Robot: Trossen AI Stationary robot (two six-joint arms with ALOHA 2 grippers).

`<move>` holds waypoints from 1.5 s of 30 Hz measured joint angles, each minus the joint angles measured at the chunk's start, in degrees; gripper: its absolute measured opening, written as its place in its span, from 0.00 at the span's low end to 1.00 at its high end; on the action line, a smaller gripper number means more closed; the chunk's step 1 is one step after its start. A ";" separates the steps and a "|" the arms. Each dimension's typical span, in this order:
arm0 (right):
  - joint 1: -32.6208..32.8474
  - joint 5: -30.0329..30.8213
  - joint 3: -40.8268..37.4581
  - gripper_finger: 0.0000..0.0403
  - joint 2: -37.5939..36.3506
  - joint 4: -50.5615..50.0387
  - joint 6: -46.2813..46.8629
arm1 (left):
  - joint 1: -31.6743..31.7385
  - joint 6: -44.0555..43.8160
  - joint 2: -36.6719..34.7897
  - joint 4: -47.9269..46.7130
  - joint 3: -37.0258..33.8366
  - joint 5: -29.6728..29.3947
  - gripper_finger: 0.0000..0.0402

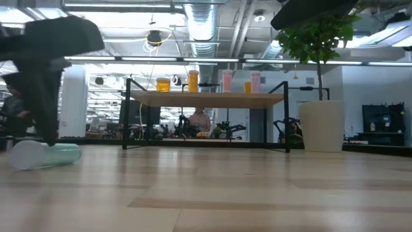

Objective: Pick and place medicine bottles onto shelf by color
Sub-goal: Put the small blue pill bottle on the shelf

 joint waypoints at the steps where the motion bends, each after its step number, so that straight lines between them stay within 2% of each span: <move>1: 0.00 0.00 0.00 0.65 0.00 0.01 0.00 | 0.41 0.33 0.00 -0.09 0.00 0.07 0.57; 11: 0.00 0.02 0.00 0.65 0.00 -0.03 -0.15 | 2.70 3.23 -0.02 1.14 0.00 3.61 0.55; 19: 0.00 0.04 0.00 0.65 0.00 -0.02 -0.15 | 2.97 3.78 -0.02 1.78 -0.02 5.61 0.36; 24: 0.00 0.07 0.00 0.65 0.00 -0.02 -0.13 | 3.31 3.59 -0.07 1.72 -0.02 5.99 0.29; 32: 0.00 0.07 0.00 0.65 0.00 -0.02 -0.11 | 3.33 3.22 -0.09 0.77 0.26 3.87 0.26; 38: 0.00 0.07 0.00 0.65 0.00 -0.02 -0.11 | 4.44 -1.82 -0.74 -4.12 5.29 3.87 0.26; 41: 0.00 0.07 0.00 0.65 0.00 -0.02 -0.08 | 6.07 -6.03 -3.47 -4.14 7.97 7.10 0.26; 45: 0.02 0.06 0.00 0.65 0.00 0.01 0.01 | 10.42 -11.21 -11.08 -0.99 8.57 18.20 0.26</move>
